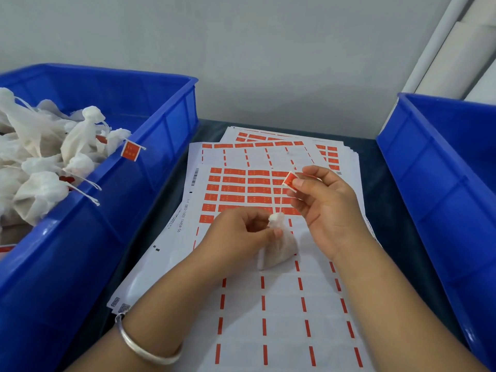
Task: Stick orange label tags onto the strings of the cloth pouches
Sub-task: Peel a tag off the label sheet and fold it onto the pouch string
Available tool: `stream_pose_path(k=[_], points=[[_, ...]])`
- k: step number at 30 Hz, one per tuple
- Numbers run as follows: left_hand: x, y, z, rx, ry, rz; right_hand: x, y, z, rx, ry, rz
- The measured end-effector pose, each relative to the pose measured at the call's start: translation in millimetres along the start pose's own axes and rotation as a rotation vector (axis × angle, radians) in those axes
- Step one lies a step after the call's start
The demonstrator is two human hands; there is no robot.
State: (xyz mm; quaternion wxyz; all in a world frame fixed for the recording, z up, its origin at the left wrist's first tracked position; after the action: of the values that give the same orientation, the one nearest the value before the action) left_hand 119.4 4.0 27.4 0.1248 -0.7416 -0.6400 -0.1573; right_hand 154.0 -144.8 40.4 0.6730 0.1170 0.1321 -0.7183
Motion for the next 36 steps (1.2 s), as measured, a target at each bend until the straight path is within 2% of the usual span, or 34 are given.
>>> stream_pose_path(k=[7,14,23,31,36], points=[[3.0,4.1,3.5,-0.041,-0.098,-0.198,6.1,4.3,-18.3,-0.054,0.014,-0.035],[-1.9,7.9,12.0,0.002,-0.191,-0.369,7.7,3.3,-36.0,-0.013,-0.180,-0.037],[-4.1,2.7,-2.0,-0.015,-0.167,-0.526,-0.5,-2.2,-40.1,0.106,-0.395,-0.107],[16.9,-16.5,-39.9,-0.142,-0.114,-0.554,-8.9,-4.5,-49.0,0.130,-0.702,-0.057],[56.6,-49.4,-79.8,-0.333,-0.066,-0.665,-9.7,-8.1,-49.1,0.119,-0.754,-0.030]])
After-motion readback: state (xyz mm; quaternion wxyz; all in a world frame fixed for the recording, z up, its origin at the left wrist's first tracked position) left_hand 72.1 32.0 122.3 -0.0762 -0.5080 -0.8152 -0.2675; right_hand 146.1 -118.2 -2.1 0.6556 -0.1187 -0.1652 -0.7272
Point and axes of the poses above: each hand's wrist, its own y-axis towards the middle knuckle, its own x-axis out of the back of the hand, z = x × y, the point moved 1 cm from there along y, towards the middle knuckle, and after that the axes turned 4 degrees about -x, right-handed, at the moved point
